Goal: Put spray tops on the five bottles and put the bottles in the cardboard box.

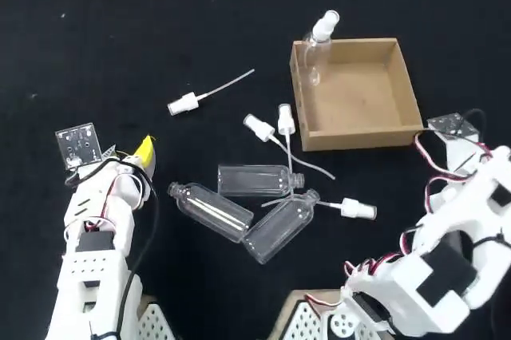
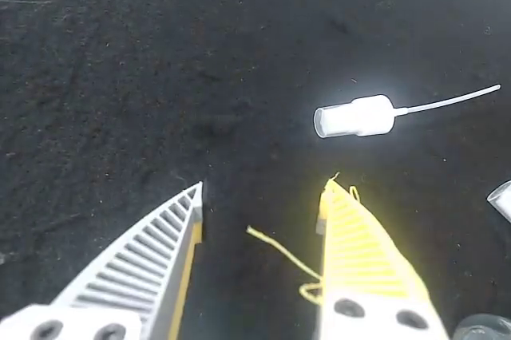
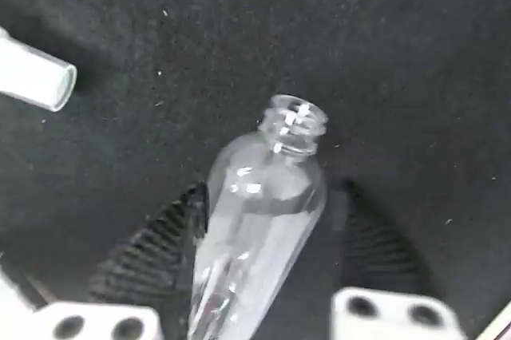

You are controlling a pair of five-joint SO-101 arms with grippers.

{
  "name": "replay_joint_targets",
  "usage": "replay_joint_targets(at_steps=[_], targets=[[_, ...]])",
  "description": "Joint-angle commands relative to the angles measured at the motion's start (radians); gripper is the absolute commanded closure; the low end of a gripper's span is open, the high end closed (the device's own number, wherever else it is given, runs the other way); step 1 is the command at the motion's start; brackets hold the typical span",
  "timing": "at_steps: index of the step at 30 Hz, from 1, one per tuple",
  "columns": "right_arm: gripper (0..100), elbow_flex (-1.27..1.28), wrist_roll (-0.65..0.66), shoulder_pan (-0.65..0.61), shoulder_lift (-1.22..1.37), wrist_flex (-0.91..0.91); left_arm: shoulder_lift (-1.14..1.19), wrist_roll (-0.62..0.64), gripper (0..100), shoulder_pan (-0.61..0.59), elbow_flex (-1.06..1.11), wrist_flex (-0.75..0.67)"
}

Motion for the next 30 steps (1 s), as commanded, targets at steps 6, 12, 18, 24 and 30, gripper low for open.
replay_joint_targets(at_steps=[6,12,18,24,30], targets=[[69.8,-0.257,-0.195,0.018,0.013,0.259,-0.017,0.003,77,0.002,-0.038,-0.021],[69.8,-0.225,-0.305,0.041,0.039,0.284,-0.017,0.003,77,0.001,-0.038,-0.021],[69.8,-0.222,-0.216,0.144,0.041,0.198,-0.017,0.003,77,0.002,-0.038,-0.021],[69.8,-0.194,-0.107,0.189,0.042,0.186,-0.017,0.003,77,0.002,-0.039,-0.021],[69.8,-0.084,-0.130,0.112,0.042,0.183,-0.017,0.003,77,0.002,-0.039,-0.021]])
